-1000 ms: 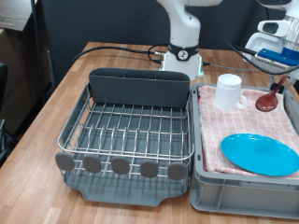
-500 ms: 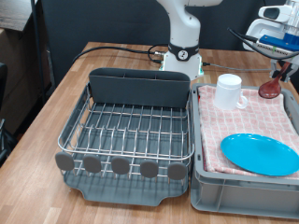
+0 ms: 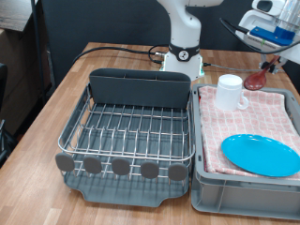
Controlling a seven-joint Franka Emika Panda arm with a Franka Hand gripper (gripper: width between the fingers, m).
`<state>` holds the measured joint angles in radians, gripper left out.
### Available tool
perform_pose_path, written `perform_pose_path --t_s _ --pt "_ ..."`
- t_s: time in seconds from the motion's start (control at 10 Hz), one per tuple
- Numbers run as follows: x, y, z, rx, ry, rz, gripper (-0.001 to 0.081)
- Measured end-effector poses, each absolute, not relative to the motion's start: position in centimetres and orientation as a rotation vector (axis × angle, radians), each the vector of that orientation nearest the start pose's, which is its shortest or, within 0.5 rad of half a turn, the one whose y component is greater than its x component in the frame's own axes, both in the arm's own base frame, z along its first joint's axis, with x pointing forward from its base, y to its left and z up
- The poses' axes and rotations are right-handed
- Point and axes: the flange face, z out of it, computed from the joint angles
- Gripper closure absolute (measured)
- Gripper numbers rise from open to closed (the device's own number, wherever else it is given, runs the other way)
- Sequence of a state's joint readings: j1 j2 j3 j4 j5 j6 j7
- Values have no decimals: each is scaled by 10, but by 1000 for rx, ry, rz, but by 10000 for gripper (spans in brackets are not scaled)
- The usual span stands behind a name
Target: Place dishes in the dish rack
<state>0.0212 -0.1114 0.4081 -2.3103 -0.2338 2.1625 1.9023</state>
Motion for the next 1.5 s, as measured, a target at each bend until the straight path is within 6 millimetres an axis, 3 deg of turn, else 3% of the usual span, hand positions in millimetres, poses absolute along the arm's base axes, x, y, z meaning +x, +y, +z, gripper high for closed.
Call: perform_pose_path --t_s 0.4,0.6,0.7,0.9,1.5 --pt "420 161 397 -2281 2241 -277 715" --pt "420 160 394 -2265 2266 -275 715" --pt "417 151 392 -2183 2366 -255 715" --pt "403 126 389 -2087 2525 -232 715" --pt "367 46 386 -1815 2714 -152 715"
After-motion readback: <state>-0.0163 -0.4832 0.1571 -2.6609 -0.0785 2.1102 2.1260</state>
